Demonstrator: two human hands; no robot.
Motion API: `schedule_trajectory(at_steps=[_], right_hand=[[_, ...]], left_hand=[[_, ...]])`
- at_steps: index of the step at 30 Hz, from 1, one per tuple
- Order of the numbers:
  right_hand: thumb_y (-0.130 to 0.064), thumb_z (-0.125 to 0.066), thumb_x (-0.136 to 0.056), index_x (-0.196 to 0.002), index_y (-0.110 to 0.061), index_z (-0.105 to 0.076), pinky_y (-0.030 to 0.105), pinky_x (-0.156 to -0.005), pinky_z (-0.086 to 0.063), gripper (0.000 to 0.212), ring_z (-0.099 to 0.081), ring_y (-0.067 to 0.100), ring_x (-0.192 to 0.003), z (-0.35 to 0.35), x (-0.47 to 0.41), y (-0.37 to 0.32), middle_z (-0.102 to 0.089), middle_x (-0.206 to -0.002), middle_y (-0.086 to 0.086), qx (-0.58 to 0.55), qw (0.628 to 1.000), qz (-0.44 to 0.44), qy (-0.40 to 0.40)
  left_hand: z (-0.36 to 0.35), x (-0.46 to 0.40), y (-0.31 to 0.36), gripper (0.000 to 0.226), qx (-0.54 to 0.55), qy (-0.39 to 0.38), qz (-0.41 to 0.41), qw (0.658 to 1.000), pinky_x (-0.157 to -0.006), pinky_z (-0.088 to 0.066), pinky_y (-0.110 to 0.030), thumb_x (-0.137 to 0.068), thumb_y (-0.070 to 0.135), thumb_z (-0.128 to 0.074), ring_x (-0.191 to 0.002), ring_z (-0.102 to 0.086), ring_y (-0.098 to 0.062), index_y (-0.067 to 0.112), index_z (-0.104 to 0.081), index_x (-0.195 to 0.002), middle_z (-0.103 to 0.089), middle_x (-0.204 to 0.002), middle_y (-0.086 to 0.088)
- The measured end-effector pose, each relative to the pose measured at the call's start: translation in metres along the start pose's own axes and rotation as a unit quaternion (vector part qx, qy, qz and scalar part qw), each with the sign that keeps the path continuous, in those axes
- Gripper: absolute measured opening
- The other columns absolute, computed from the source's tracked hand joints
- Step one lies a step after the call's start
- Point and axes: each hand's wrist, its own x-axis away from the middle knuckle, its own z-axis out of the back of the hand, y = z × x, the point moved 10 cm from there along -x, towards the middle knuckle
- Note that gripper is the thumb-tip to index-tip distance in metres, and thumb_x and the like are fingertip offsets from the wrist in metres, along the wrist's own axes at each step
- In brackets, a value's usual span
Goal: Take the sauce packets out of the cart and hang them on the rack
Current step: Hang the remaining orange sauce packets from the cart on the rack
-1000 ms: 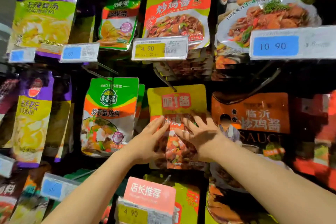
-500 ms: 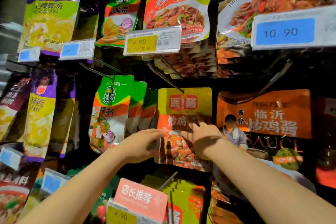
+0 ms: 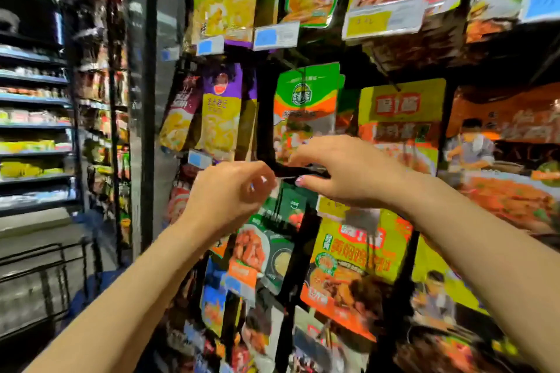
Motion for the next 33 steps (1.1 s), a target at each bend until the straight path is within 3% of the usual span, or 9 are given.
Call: schedule_trajectory(at_steps=[5,8,12,16,21,24,27,30,33], right_hand=[[-0.042,-0.051,-0.090,-0.122,-0.026,-0.053,0.040,-0.090,-0.045,0.035,-0.053,0.021,-0.112,-0.050,-0.005,-0.150,-0.059,-0.118,0.000,-0.107,0.988,0.104,-0.045],[-0.043,-0.053,-0.089,-0.120,-0.027,-0.054,0.038,-0.087,-0.046,0.035,-0.056,0.021,-0.105,-0.114,0.004,-0.231,-0.062,-0.113,0.001,-0.191,0.963,0.138,-0.129],[-0.050,-0.056,-0.084,-0.123,-0.028,-0.052,0.037,-0.090,-0.046,0.044,-0.057,0.020,-0.107,-0.215,0.042,-0.331,-0.063,-0.115,0.001,-0.272,0.910,0.157,-0.271],[-0.038,-0.059,-0.088,-0.137,-0.020,-0.042,0.036,-0.104,-0.037,0.054,-0.043,0.024,-0.129,-0.297,0.092,-0.419,-0.047,-0.140,0.006,-0.289,0.847,0.189,-0.403],[-0.042,-0.055,-0.089,-0.139,-0.016,-0.039,0.032,-0.099,-0.038,0.058,-0.045,0.025,-0.125,-0.373,0.148,-0.500,-0.045,-0.141,0.009,-0.301,0.778,0.181,-0.521],[-0.045,-0.057,-0.087,-0.138,-0.017,-0.040,0.034,-0.099,-0.039,0.061,-0.044,0.025,-0.127,-0.406,0.179,-0.527,-0.043,-0.143,0.007,-0.328,0.734,0.147,-0.577],[-0.046,-0.055,-0.087,-0.141,-0.022,-0.034,0.035,-0.096,-0.041,0.063,-0.045,0.027,-0.126,-0.439,0.200,-0.537,-0.037,-0.147,0.006,-0.351,0.698,0.100,-0.616],[-0.040,-0.063,-0.083,-0.139,-0.026,-0.035,0.038,-0.087,-0.050,0.064,-0.059,0.027,-0.107,-0.479,0.209,-0.526,-0.054,-0.128,0.010,-0.386,0.671,-0.016,-0.632],[-0.027,-0.065,-0.083,-0.133,-0.016,-0.037,0.029,-0.060,-0.055,0.058,-0.063,0.022,-0.073,-0.529,0.221,-0.517,-0.063,-0.109,0.010,-0.409,0.634,-0.124,-0.644]], left_hand=[[0.070,0.141,-0.061,0.031,0.075,-0.026,0.167,0.983,-0.063,-0.051,-0.031,-0.078,0.054,-0.048,-0.066,-0.063,0.001,0.030,-0.066,-0.085,-0.069,-0.073,0.014],[0.101,0.245,-0.099,0.032,0.075,-0.036,0.283,0.956,-0.066,-0.052,-0.030,-0.075,0.055,-0.049,-0.068,-0.063,-0.001,0.030,-0.067,-0.083,-0.069,-0.073,0.013],[0.125,0.411,-0.134,0.040,-0.003,-0.129,0.432,0.892,-0.068,-0.050,-0.028,-0.074,0.059,-0.048,-0.075,-0.064,-0.009,0.029,-0.068,-0.089,-0.069,-0.081,0.011],[0.157,0.547,-0.127,0.024,-0.059,-0.152,0.564,0.810,-0.075,-0.041,-0.025,-0.083,0.031,-0.065,-0.094,-0.062,-0.021,0.020,-0.068,-0.105,-0.068,-0.099,-0.002],[0.164,0.650,-0.106,0.047,-0.185,-0.226,0.588,0.754,-0.084,-0.047,-0.044,-0.077,0.037,-0.058,-0.103,-0.056,-0.037,0.020,-0.056,-0.121,-0.061,-0.113,-0.016],[0.150,0.683,-0.097,0.069,-0.252,-0.268,0.614,0.698,-0.096,-0.034,-0.062,-0.070,0.040,-0.072,-0.128,-0.032,-0.038,0.024,-0.047,-0.133,-0.049,-0.135,-0.018],[0.136,0.684,-0.092,0.070,-0.291,-0.306,0.588,0.690,-0.103,-0.023,-0.062,-0.069,0.036,-0.075,-0.136,-0.020,-0.036,0.020,-0.050,-0.133,-0.040,-0.143,-0.015],[0.134,0.688,-0.095,0.070,-0.305,-0.314,0.595,0.674,-0.108,-0.018,-0.060,-0.073,0.035,-0.071,-0.139,-0.017,-0.037,0.022,-0.044,-0.137,-0.033,-0.148,-0.012],[0.132,0.695,-0.093,0.065,-0.311,-0.334,0.602,0.655,-0.110,-0.017,-0.055,-0.080,0.039,-0.059,-0.140,-0.014,-0.036,0.024,-0.038,-0.140,-0.031,-0.149,-0.009]])
